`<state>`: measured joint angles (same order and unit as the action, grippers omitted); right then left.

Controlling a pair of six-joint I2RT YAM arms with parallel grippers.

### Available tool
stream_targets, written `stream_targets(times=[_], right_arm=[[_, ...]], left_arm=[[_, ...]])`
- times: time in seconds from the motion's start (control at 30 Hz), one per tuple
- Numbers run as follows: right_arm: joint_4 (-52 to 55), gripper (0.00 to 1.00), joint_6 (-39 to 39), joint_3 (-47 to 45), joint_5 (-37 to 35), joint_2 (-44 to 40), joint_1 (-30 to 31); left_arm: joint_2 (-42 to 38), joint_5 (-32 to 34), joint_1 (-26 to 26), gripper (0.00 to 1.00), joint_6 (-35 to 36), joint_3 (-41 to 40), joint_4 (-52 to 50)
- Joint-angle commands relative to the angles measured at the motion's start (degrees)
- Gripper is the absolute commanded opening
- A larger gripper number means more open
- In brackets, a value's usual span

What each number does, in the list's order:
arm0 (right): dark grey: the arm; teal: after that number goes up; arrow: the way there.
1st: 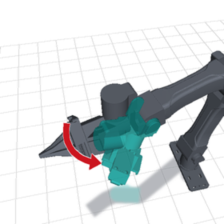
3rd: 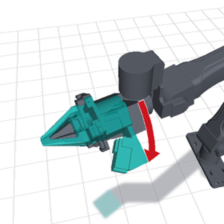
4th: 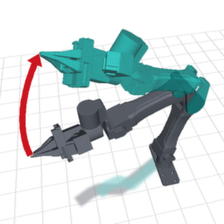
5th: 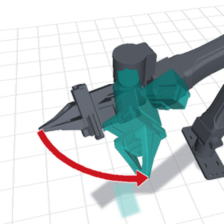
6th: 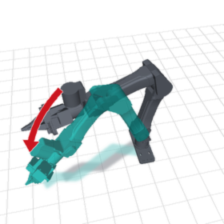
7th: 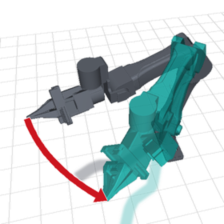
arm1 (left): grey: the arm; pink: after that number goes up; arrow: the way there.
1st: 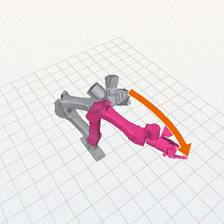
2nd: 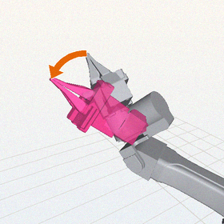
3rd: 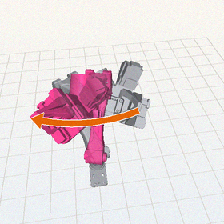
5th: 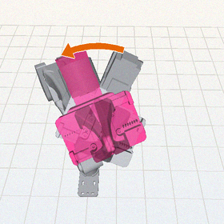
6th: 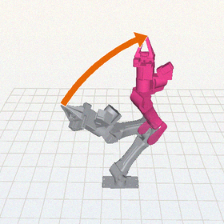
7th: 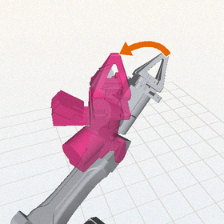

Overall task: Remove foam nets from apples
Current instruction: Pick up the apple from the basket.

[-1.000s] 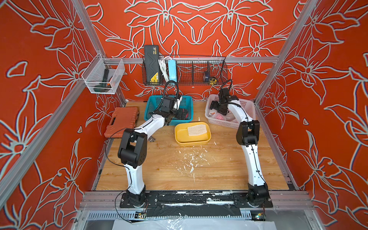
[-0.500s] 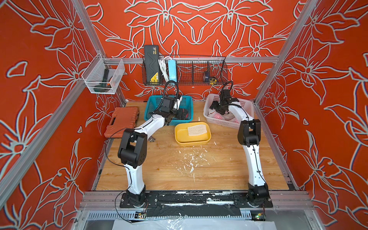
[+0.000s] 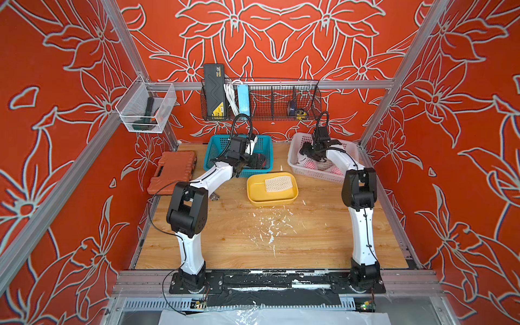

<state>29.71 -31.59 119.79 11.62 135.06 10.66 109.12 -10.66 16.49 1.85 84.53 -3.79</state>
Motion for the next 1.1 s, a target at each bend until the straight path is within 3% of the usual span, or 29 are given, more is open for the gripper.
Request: stream_targets(times=[0.0,0.4,0.77,1.07], right_arm=[[-3.4,0.67,2.3,-1.4,-1.7,-3.8,0.4],[-3.2,0.66,5.3,-0.1,-0.6,-5.3,0.4],[-8.7,0.66,9.0,-14.0,1.7,-17.5,0.8],[-5.4,0.66,16.4,-27.1,4.4,-30.7,2.2]], left_arm=[[-1.3,-0.9,-0.1,0.98,0.3,-1.1,0.3],[-2.6,-1.9,-0.1,0.98,0.8,-3.7,1.0],[-4.9,-3.8,-0.1,0.98,1.5,-5.6,1.6],[-13.5,-4.4,0.0,0.98,2.9,-15.1,4.3]])
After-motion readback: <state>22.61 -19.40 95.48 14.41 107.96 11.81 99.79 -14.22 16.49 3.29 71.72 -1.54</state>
